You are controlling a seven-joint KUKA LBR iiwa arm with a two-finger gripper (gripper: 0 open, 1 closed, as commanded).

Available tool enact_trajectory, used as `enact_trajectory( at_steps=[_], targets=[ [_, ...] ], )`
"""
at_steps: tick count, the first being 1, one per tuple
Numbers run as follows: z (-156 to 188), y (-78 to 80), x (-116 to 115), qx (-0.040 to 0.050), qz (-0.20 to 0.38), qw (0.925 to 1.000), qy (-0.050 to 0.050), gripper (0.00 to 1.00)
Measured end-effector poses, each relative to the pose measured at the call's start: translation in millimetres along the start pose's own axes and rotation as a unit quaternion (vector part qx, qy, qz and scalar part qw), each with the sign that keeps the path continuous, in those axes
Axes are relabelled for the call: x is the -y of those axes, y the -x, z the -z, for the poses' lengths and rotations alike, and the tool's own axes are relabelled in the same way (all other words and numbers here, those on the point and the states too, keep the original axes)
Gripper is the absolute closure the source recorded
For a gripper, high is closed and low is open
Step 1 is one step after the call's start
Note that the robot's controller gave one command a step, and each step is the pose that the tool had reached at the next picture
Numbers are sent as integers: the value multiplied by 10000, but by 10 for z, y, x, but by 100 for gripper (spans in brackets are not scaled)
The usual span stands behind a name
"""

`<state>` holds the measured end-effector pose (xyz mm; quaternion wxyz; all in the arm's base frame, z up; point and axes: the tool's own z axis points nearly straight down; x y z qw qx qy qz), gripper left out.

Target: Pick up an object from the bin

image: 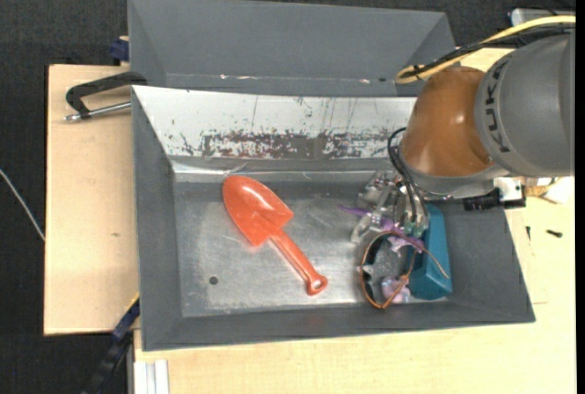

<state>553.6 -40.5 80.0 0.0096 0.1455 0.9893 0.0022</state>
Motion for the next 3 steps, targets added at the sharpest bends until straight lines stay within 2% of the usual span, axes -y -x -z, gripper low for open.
enact_trajectory(
  at_steps=[3],
  targets=[
    [-7,-3,-8,4,4,10000,4,100]
  ],
)
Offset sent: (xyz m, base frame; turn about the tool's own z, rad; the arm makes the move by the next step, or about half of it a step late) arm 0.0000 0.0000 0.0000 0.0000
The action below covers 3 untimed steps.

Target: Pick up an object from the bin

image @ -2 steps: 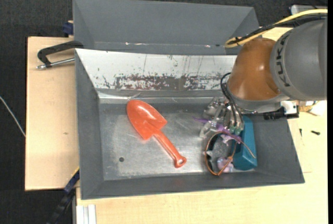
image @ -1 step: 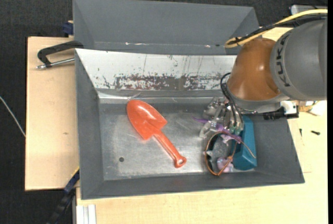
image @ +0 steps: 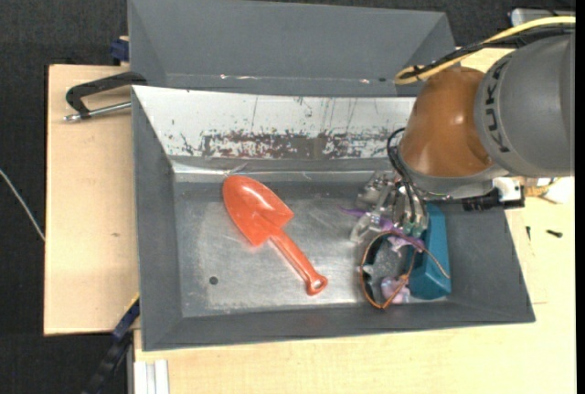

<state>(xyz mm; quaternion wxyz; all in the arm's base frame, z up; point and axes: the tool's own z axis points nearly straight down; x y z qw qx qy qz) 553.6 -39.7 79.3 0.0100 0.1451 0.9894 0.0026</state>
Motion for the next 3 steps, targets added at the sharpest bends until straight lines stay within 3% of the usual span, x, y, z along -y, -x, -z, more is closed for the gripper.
enact_trajectory(
  at_steps=[2,3],
  targets=[
    [-2,-1,-1,1,0,10000,1,100],
    [423,-152,116,-96,304,9995,-32,100]
  ],
)
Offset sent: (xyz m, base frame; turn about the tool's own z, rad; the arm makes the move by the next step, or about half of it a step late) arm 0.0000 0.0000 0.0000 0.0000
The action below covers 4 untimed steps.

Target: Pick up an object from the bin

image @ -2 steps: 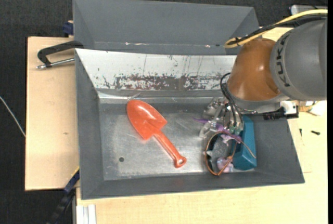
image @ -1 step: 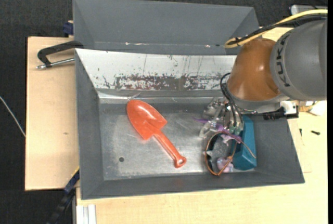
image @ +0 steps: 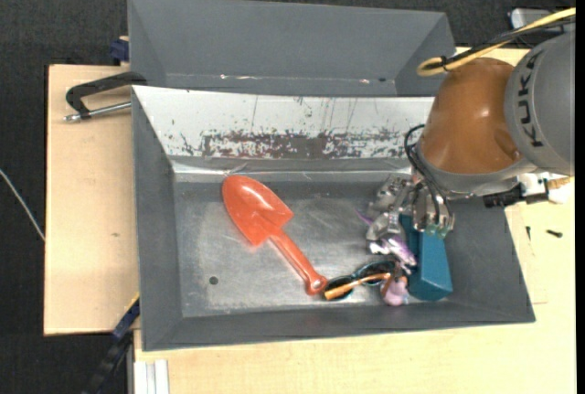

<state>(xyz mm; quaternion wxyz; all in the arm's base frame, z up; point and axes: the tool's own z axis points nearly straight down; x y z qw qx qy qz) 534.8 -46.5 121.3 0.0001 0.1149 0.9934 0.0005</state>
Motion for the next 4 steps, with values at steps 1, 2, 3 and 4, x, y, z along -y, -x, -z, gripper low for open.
enact_trajectory(
  at_steps=[1,2,3,4],
  targets=[
    [223,-132,-36,74,-200,9998,9,100],
    [553,-150,38,-16,40,10000,-5,100],
    [312,-317,-464,-4,-1637,9865,-3,0],
    [322,-314,-459,3,-1633,9866,2,0]
  ],
)
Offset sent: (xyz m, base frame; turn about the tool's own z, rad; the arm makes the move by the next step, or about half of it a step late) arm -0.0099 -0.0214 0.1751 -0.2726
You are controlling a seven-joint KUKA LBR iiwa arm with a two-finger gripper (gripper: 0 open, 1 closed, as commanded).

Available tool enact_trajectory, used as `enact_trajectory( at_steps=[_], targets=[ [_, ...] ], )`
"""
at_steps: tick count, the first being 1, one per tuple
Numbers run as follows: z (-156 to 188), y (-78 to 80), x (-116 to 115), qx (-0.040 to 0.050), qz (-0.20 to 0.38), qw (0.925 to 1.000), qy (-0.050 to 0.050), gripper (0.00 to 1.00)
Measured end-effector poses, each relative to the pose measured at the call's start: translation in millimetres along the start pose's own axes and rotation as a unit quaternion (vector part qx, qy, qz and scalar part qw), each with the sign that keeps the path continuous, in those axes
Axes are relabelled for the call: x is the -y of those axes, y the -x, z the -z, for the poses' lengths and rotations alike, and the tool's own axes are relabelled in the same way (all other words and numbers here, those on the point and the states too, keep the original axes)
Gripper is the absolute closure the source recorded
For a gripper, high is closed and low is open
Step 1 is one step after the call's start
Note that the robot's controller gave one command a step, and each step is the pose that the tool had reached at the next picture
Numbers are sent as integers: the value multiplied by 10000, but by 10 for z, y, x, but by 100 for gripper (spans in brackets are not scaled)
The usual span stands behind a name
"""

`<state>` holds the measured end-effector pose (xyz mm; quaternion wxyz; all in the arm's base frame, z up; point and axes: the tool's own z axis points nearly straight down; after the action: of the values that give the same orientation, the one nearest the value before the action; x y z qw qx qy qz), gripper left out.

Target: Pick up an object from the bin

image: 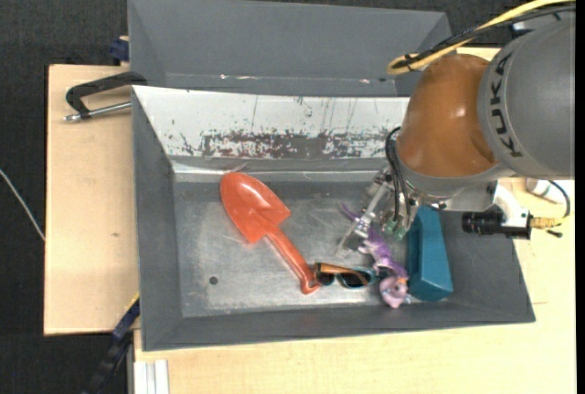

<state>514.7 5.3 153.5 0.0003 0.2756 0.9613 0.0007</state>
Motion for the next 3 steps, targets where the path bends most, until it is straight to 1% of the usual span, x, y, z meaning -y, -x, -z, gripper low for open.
enact_trajectory(
  at_steps=[1,2,3],
  targets=[
    [-556,-249,-99,16,133,9999,10,0],
    [-819,-279,-84,-25,391,9992,15,0],
    [-777,-390,-273,7,-334,9994,11,100]
  ],
)
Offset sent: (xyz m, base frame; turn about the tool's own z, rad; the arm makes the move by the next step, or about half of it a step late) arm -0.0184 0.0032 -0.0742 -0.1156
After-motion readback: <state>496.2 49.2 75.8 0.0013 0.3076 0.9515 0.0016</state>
